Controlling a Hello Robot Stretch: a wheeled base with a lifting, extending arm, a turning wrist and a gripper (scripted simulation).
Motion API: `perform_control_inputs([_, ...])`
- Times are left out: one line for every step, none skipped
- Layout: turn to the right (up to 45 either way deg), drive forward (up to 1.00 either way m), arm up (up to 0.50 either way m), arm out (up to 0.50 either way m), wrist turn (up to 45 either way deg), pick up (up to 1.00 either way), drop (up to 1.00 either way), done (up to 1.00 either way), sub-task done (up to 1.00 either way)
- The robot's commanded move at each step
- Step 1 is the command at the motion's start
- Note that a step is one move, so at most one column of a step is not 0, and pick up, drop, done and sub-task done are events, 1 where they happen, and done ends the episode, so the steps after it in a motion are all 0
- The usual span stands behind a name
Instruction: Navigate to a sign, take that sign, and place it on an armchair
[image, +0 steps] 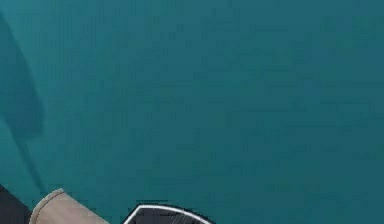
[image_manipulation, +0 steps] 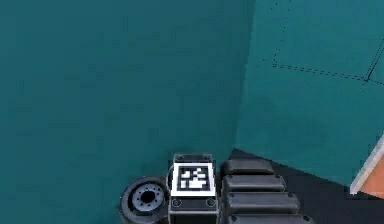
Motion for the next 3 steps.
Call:
perform_control_inputs([27.0,0.00,0.00,0.00,0.0,0.00,0.00,0.00,0.00])
perform_control_inputs([-24.0,0.00,0.00,0.00,0.0,0.00,0.00,0.00,0.00])
perform_control_inputs([-45.0,0.00,0.00,0.00,0.0,0.00,0.00,0.00,0.00])
